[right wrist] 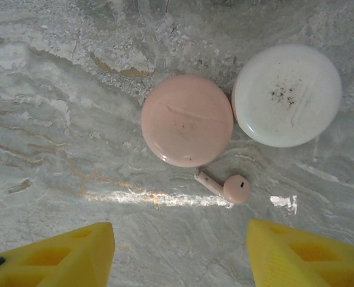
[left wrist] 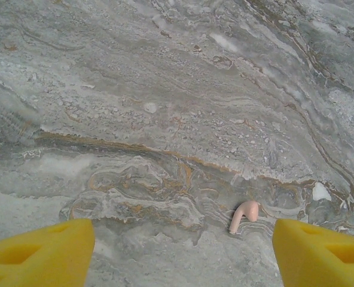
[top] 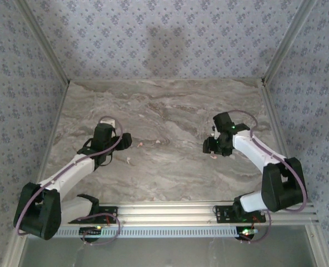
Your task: Insert the wireless bluetooth earbuds into the charging case
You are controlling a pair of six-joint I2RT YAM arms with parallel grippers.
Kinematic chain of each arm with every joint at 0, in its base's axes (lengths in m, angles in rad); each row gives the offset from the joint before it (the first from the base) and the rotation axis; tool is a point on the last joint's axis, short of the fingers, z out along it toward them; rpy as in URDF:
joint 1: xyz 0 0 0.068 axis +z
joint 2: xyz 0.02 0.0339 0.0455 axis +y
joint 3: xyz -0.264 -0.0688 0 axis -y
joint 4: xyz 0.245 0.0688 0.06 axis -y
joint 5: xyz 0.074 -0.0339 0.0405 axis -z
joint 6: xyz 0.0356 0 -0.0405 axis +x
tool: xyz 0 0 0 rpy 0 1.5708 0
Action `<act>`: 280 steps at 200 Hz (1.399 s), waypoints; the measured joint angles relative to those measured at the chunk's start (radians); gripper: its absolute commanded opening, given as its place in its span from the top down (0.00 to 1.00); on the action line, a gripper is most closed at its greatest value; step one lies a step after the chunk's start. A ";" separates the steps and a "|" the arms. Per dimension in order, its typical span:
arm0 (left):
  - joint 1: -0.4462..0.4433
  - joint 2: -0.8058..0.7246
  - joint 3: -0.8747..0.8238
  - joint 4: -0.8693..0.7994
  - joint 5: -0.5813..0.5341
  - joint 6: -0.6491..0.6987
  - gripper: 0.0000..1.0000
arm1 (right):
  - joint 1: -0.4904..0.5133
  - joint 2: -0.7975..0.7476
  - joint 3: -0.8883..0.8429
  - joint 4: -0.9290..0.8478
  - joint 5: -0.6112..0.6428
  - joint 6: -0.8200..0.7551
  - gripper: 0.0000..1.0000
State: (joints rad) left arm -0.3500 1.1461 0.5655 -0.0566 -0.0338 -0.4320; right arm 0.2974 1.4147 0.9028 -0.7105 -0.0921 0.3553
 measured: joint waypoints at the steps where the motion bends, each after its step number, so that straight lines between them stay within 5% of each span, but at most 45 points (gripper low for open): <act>1: 0.000 0.000 0.000 0.000 0.000 0.000 0.22 | 0.000 0.003 0.001 0.000 -0.001 0.000 0.38; 221: 0.000 0.026 0.000 0.000 -0.019 -0.007 0.20 | 0.035 0.253 0.155 0.046 0.013 -0.042 0.31; 280: 0.000 0.054 0.000 0.001 -0.019 -0.007 0.20 | 0.037 0.320 0.254 -0.065 0.061 -0.185 0.31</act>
State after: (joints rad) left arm -0.3500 1.2003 0.5655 -0.0559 -0.0528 -0.4389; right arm 0.3340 1.7344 1.1572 -0.7753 -0.0315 0.1703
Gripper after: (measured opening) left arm 0.800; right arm 0.687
